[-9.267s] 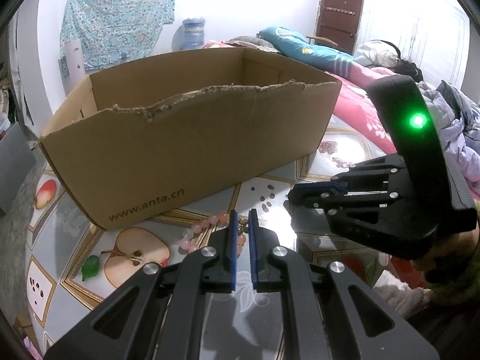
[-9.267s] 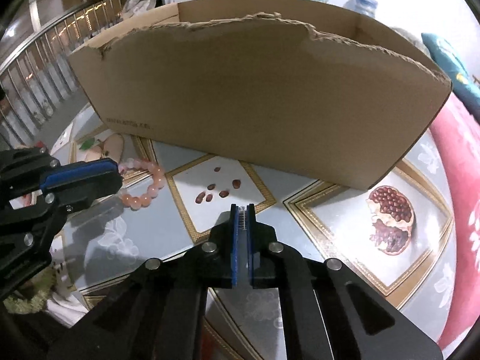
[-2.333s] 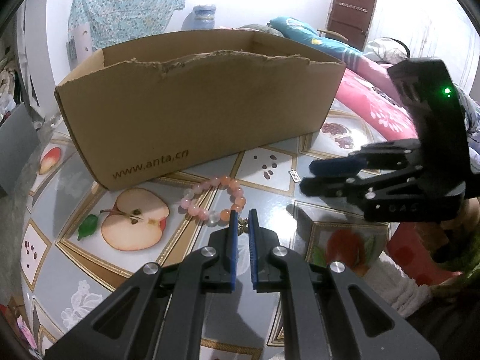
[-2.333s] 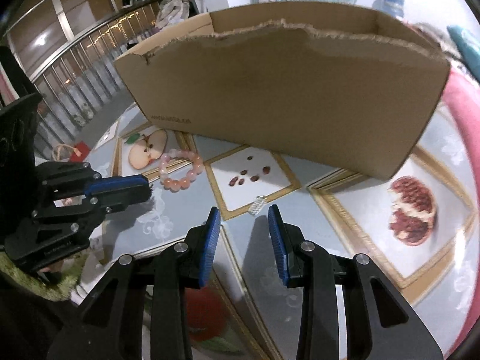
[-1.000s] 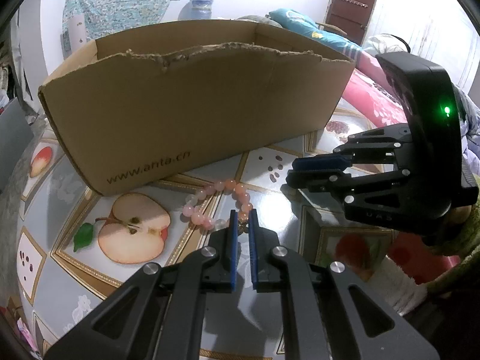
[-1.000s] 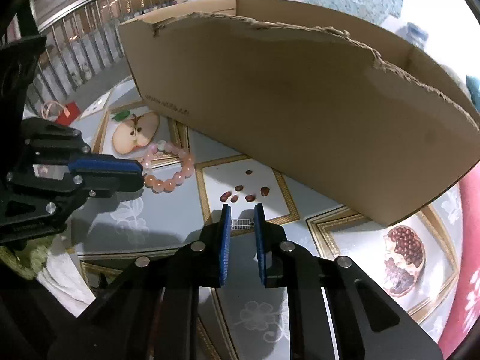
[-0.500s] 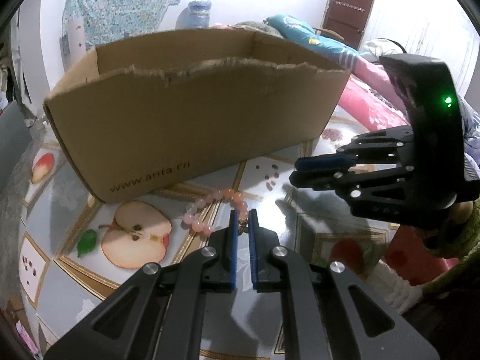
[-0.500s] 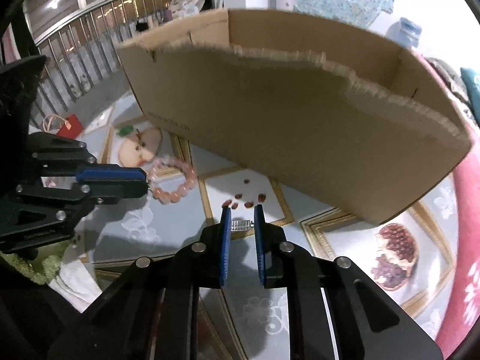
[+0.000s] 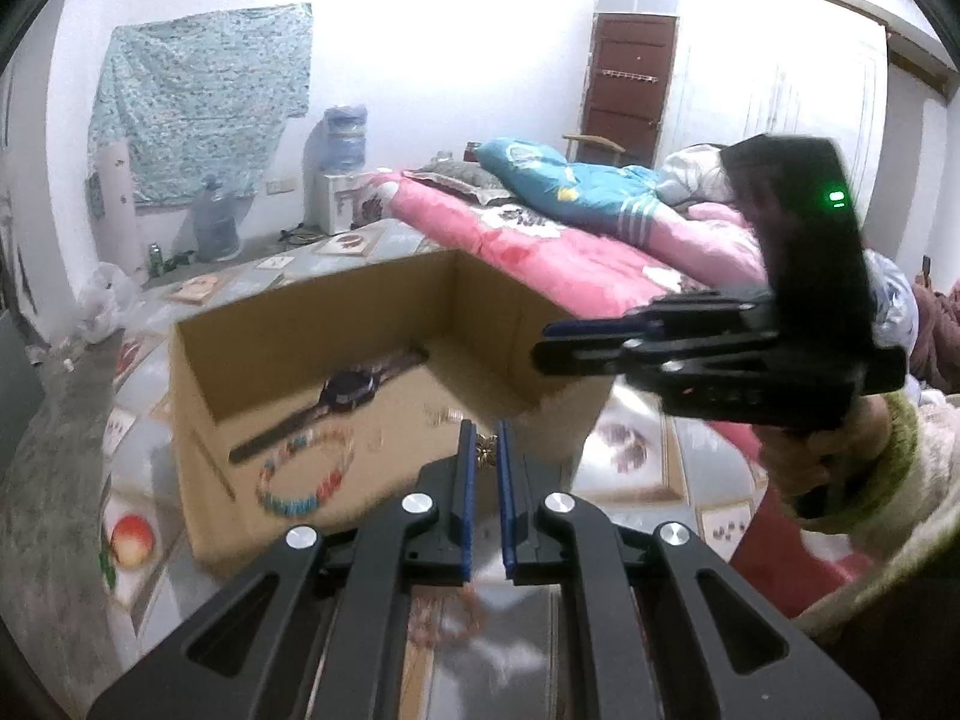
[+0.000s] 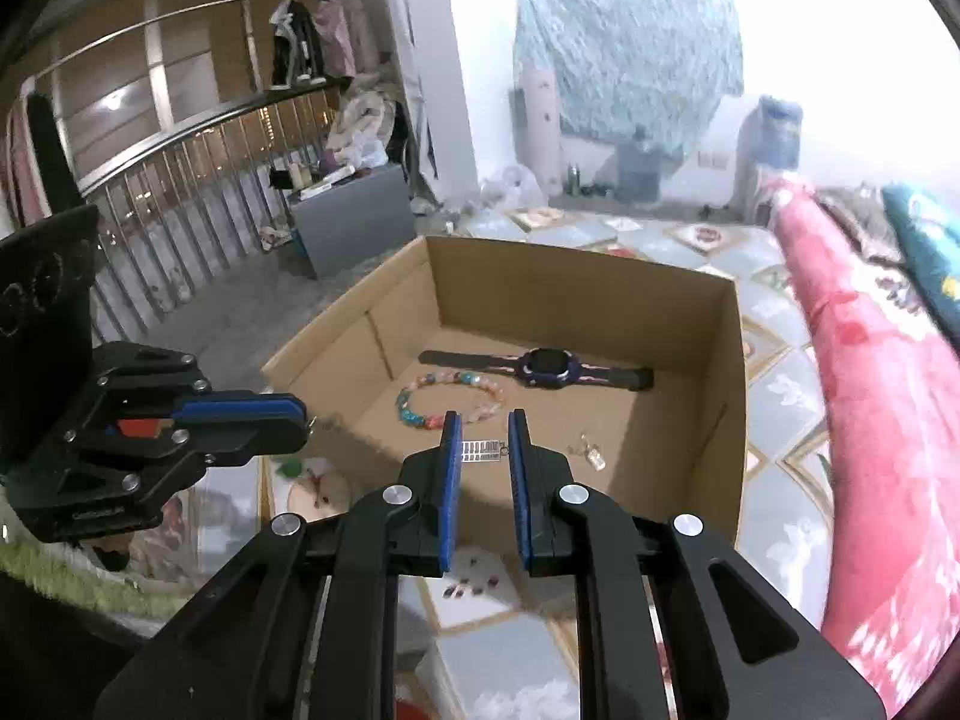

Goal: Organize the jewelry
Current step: 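Carry the charm over the box and open the right gripper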

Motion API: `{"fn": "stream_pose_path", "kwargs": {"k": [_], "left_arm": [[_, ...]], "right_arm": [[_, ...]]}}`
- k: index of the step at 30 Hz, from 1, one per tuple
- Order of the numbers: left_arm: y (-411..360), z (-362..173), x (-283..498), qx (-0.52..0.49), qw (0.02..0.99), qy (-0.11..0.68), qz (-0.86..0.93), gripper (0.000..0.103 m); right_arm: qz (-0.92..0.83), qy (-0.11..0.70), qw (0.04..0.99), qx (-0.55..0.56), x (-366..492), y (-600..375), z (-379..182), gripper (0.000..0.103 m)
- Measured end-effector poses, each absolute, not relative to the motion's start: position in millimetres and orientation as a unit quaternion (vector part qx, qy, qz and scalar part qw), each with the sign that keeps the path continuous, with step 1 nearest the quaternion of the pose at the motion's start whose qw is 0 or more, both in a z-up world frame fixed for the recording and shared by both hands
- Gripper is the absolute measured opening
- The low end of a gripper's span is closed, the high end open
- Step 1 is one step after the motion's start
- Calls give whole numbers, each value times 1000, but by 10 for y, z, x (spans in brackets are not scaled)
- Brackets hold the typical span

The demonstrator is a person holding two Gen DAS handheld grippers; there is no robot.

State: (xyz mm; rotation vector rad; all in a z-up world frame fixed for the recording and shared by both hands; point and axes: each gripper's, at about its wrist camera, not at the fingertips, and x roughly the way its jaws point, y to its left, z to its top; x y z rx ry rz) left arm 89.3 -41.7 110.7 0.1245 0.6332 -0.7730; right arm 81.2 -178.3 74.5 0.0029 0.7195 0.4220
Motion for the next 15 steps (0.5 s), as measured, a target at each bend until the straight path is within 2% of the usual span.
{"fn": "stream_pose_path", "kwargs": {"k": [9,15], "left_arm": [[-725,668,1888,-5,815,458,-355,6],[-737,609,1956,-21,814,473,-335,7]], "right_arm": [[212,490,845,47,1582,-1756,351,16],[218,476,847,88,1520,-1929,411,22]]}}
